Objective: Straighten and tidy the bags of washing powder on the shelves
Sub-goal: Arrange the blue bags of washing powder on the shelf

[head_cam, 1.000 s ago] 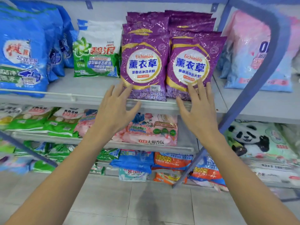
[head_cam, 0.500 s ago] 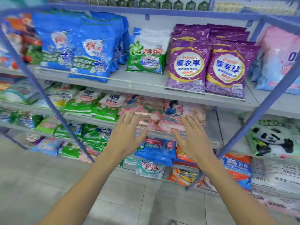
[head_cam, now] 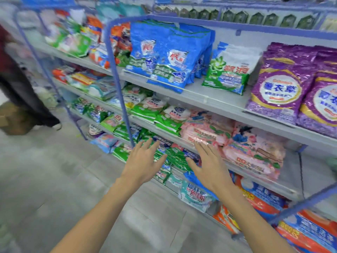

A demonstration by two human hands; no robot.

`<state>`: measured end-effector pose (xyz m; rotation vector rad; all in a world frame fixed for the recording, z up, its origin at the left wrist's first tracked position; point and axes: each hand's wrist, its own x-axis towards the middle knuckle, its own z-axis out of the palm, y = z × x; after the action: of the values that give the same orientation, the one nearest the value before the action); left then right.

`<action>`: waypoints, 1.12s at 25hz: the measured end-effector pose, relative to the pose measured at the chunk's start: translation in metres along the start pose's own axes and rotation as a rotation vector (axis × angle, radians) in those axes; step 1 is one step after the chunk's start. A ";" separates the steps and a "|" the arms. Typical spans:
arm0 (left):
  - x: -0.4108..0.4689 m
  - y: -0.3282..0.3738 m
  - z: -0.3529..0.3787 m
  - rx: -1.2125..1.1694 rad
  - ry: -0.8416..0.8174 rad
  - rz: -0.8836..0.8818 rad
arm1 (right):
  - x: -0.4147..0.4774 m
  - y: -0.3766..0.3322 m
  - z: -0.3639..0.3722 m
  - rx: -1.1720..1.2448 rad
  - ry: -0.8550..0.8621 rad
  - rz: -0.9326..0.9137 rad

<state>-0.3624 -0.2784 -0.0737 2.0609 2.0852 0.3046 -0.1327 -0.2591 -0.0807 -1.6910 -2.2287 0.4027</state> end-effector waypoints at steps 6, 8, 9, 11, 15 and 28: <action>-0.026 -0.044 -0.001 -0.062 0.063 -0.224 | 0.036 -0.035 0.028 0.070 -0.086 -0.152; -0.035 -0.062 -0.002 -0.094 0.078 -0.297 | 0.045 -0.050 0.044 0.087 -0.126 -0.184; -0.038 -0.070 -0.004 -0.100 0.086 -0.325 | 0.048 -0.059 0.052 0.091 -0.152 -0.196; -0.041 -0.091 -0.008 -0.095 0.112 -0.364 | 0.058 -0.079 0.065 0.096 -0.191 -0.223; -0.030 -0.147 -0.017 -0.112 0.170 -0.401 | 0.094 -0.133 0.092 0.126 -0.188 -0.279; 0.057 -0.388 -0.082 -0.156 0.144 -0.421 | 0.245 -0.328 0.186 0.122 -0.240 -0.159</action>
<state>-0.7586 -0.2267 -0.1027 1.5060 2.4225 0.5377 -0.5586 -0.1147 -0.0981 -1.4571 -2.4302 0.7189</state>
